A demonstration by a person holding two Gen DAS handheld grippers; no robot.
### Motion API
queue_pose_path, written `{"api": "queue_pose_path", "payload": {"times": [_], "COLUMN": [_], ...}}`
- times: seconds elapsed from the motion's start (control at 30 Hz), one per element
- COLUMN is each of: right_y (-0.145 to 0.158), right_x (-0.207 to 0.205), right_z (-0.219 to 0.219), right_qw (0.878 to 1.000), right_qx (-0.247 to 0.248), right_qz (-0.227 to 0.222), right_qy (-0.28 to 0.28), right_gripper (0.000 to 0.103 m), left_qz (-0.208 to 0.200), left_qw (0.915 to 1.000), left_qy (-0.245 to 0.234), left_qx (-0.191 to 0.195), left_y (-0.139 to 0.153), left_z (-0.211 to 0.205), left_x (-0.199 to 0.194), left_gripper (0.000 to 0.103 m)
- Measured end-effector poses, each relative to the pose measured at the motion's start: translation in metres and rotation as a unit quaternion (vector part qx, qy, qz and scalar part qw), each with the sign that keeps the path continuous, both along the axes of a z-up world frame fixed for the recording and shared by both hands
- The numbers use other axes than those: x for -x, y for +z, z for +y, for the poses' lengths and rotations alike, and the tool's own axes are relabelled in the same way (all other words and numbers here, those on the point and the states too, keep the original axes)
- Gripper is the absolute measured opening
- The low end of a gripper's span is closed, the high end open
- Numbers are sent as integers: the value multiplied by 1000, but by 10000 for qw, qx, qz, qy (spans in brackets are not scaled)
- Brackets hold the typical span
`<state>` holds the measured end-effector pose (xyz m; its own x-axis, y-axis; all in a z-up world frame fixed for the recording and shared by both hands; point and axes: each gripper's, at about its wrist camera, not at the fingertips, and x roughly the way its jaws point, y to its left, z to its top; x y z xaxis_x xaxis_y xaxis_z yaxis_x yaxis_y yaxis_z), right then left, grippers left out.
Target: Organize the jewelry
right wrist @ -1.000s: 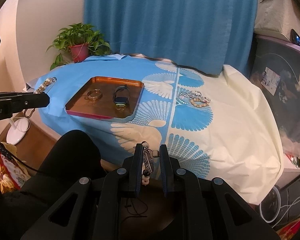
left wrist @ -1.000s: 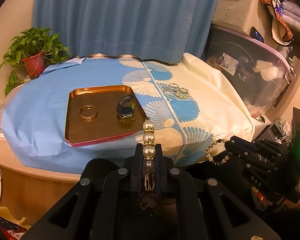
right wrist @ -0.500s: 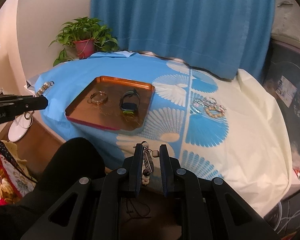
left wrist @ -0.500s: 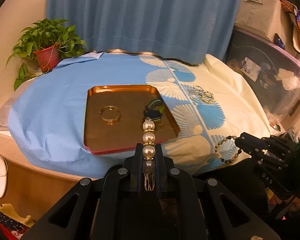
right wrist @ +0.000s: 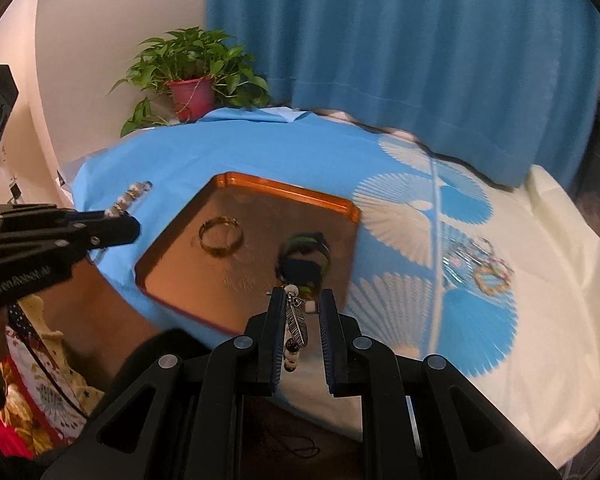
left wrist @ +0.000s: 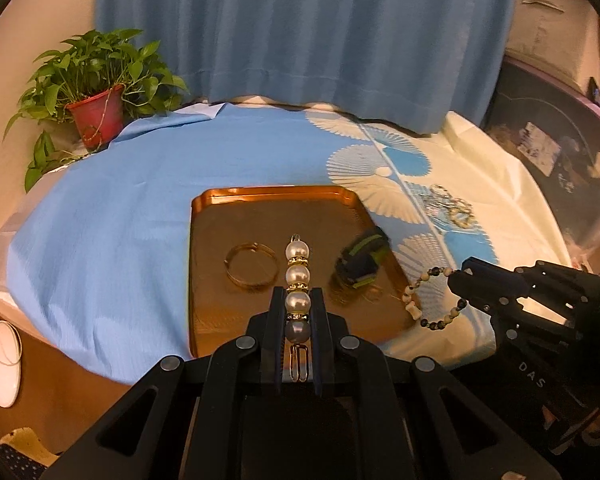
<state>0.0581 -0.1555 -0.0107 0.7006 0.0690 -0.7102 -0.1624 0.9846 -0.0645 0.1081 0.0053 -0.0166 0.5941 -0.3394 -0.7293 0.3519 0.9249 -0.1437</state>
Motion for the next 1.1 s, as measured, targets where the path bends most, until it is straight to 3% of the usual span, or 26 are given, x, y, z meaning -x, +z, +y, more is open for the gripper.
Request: {"api": "queue_pose_path", "payload": {"times": [0.43,0.47,0.5,0.57,0.6,0.63,0.67,0.7,0.8,0.93,1.1], "right_y": [-40,-45,-51,-58,-61,-64,-65,-64,-62,-60,-43], "right_x": [-82,-85,-89,-92,-93,-93,-90,-84,-67,-37,7], "right_z": [36,36,36,36,37,36,36,35,32,26,10], "right_qw": [9990,9988,9985,9980,9980,9981,9984,9990,9989,9984,9989], "right_qx": [-200,-221,-257,-257,-162,-38,29,91,265,392,210], "right_qz": [212,272,343,447,495,512,477,354,307,383,388], "right_qy": [342,337,343,369,358,330,300,241,255,109,-179], "right_gripper": [17,17,18,22,37,49,75,80,80,80,80], "left_qz": [320,325,349,325,241,202,223,286,302,184,67], "left_qw": [9989,9988,9985,9973,9965,9959,9951,9943,9920,9909,9925], "left_qy": [242,249,250,448,594,648,666,676,847,1090,988], "left_qx": [-221,-271,-341,-478,-542,-598,-698,-774,-890,-764,-723], "left_y": [-50,-54,-57,-63,-63,-64,-65,-66,-63,-49,-31], "left_z": [-1,-1,-2,-2,0,1,2,3,11,21,14], "left_x": [-71,-75,-77,-77,-74,-73,-71,-69,-51,-15,32], "left_gripper": [10,23,55,91,95,96,96,96,96,96,96]}}
